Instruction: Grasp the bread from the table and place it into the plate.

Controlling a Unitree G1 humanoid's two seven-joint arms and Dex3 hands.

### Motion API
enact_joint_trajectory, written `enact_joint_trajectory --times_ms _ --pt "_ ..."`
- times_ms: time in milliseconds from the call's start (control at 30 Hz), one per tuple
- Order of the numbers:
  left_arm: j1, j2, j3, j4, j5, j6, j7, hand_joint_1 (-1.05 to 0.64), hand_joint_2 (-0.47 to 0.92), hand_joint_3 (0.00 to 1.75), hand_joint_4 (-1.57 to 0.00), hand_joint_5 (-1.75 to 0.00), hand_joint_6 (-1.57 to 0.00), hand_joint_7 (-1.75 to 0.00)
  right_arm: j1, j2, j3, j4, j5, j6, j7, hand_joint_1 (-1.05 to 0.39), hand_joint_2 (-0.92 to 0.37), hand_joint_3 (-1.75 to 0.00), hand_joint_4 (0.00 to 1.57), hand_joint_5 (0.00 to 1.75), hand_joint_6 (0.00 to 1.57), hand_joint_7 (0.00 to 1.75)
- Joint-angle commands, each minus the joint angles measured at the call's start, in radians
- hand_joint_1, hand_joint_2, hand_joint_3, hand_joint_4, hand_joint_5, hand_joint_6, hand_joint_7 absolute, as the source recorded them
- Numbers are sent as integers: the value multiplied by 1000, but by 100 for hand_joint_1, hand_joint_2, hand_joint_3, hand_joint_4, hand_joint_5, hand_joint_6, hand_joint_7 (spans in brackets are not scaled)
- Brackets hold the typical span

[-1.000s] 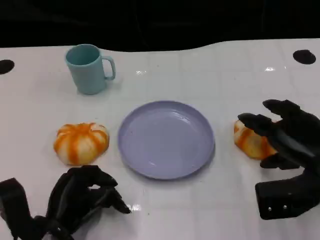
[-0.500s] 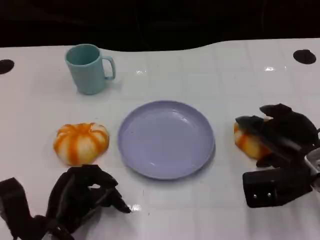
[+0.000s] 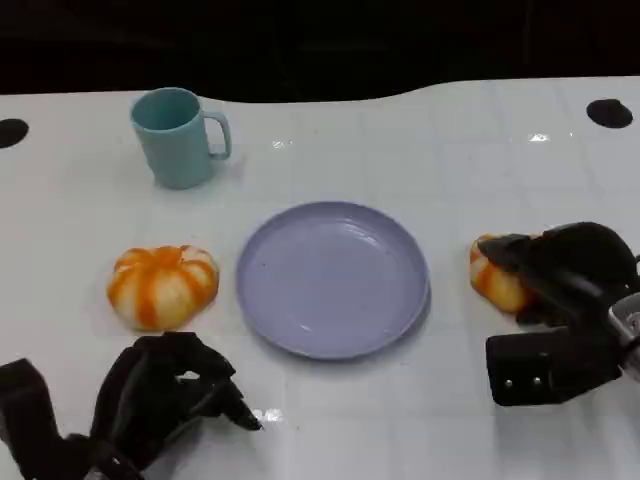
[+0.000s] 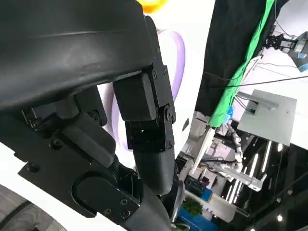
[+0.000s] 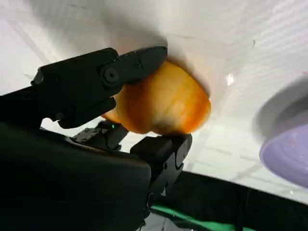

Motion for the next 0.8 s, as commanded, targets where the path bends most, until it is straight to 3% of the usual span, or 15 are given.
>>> enact_joint_trajectory --times_ms 33,67,100,167,200,300,400,500,667,700,733,767,800 --pt "10 12 1 -11 0 3 3 -105 61 0 -157 -61 -157 -38 -16 -3 27 58 2 -25 -82 -22 -92 -2 98 122 124 5" --pt "11 12 1 -12 0 3 4 -105 61 0 -157 -61 -157 -38 -19 -2 33 67 -1 -29 -106 -20 -92 -7 91 146 131 10" --pt "12 12 0 -14 1 3 5 -105 61 0 -157 -61 -157 -38 -21 -1 39 75 -4 -31 -126 -19 -92 -10 88 163 120 51" --pt "11 12 0 -14 -1 5 2 -105 61 0 -157 -62 -157 -38 -26 1 53 90 -13 -33 -175 -18 -92 -12 86 172 94 112" --pt "11 12 0 -14 -1 5 1 -105 61 0 -157 -62 -157 -38 -28 1 59 96 -13 -34 -188 -18 -92 -13 86 173 86 131" --pt "11 12 2 -12 -5 8 -1 -105 60 0 -157 -61 -157 -38 -36 6 71 101 -15 -26 -246 -19 -88 -11 88 174 81 139" --pt "11 13 1 -13 1 4 4 -105 61 0 -157 -61 -157 -38 -40 8 62 96 3 -48 -294 -18 -85 -7 91 175 95 108" --pt "10 13 1 -11 2 1 4 -105 61 0 -157 -62 -157 -38 -42 9 56 95 14 -71 -335 -16 -84 -6 93 175 98 107" --pt "7 16 4 -8 -4 11 -1 -105 60 0 -157 -61 -157 -38 -45 13 35 84 41 -122 -389 -14 -84 -13 94 175 81 154" --pt "8 16 4 -8 -3 10 -1 -105 60 0 -157 -61 -157 -38 -46 14 30 80 48 -130 -394 -14 -80 -26 94 175 78 161" --pt "8 17 3 -7 -2 9 -2 -105 60 0 -157 -61 -157 -38 -46 15 24 76 57 -142 -401 -13 -65 -58 94 175 75 166" --pt "8 17 4 -7 -2 9 -2 -105 61 0 -157 -61 -157 -38 -47 17 19 72 64 -151 -407 -12 -56 -76 94 175 74 169" --pt "7 18 4 -7 -3 12 -1 -105 61 0 -157 -61 -157 -38 -48 20 13 66 71 -159 -416 -12 -51 -86 94 175 74 169"
